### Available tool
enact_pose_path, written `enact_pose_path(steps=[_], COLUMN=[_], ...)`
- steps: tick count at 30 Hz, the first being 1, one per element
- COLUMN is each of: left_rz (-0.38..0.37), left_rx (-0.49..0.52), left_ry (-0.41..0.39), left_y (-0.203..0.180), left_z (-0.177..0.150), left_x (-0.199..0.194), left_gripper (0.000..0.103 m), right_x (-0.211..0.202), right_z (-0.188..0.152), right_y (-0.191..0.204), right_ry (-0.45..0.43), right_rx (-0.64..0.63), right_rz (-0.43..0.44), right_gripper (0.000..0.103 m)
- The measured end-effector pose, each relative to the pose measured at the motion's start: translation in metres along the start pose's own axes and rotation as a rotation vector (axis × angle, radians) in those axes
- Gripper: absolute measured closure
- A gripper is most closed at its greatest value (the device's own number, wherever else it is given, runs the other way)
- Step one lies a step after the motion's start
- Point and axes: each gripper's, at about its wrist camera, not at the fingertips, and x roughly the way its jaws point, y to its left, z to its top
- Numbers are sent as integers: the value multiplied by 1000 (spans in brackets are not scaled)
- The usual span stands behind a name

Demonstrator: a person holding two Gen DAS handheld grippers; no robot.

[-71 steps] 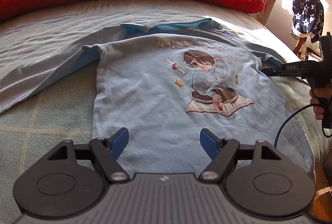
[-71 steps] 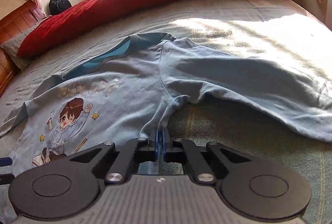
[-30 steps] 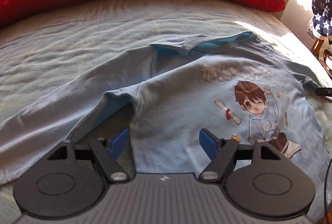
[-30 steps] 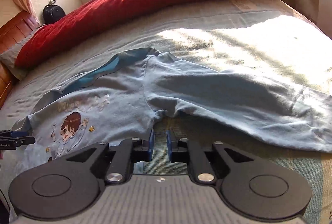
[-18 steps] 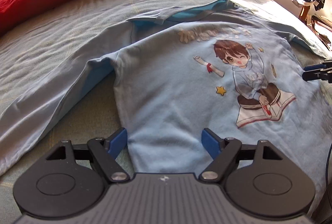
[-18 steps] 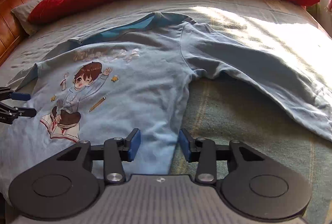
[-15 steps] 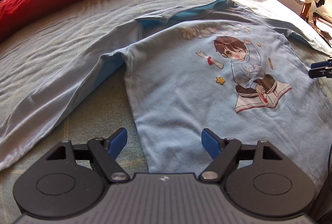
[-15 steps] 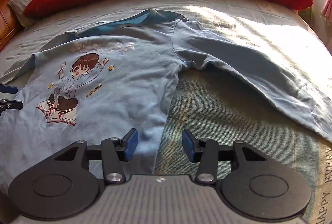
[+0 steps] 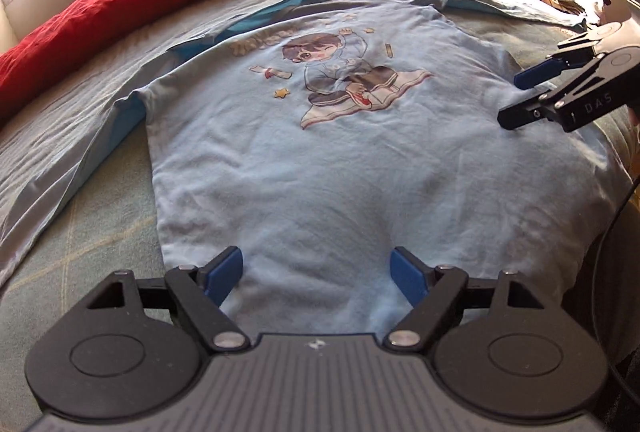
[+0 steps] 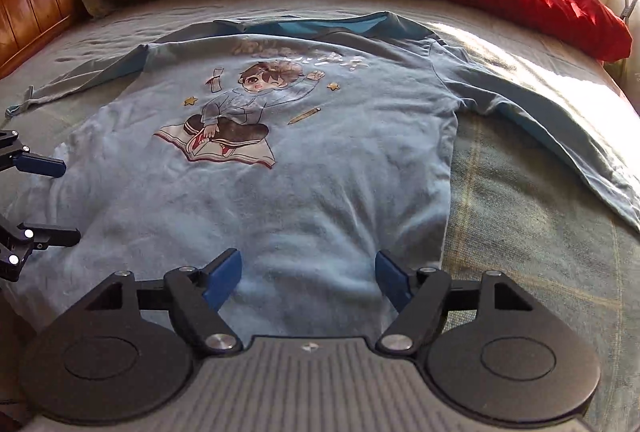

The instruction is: Fold clothes

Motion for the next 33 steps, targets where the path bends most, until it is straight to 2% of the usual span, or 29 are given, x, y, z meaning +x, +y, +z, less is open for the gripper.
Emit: enact_pose_path(steps=[4, 9, 12, 14, 19, 22, 25, 28, 33], left_rz=[14, 6, 20, 24, 16, 10, -29, -35, -49], left_rx=[-58, -98, -54, -31, -93, -72, -105, -144, -166], left_ry=[-1, 15, -20, -42, 22, 18, 6, -49, -62], left_y=[-4, -13, -21, -24, -23, -26, -14, 2, 10], left_z=[-26, -44, -42, -38, -45, -51, -44, -26, -2], left_x=[-17, -34, -43, -44, -27, -32, -41, -45, -28], left_gripper=[19, 19, 19, 19, 18, 18, 18, 18, 18], right_x=[-15, -22, -21, -20, -21, -21, -20, -19, -20], right_z=[-28, -48, -49, -51, -54, -56, -55, -55, -56], right_y=[5, 15, 18, 20, 22, 21, 21, 22, 23], right_ry=[-22, -43, -43, -42, -53, -59, -56, -56, -60], right_rx=[49, 63, 64, 64, 73, 71, 69, 68, 69], right_rz=[-26, -51, -59, -65, -71, -68, -67, -71, -70], right_gripper=[15, 5, 1, 0, 0, 0, 0, 0, 0])
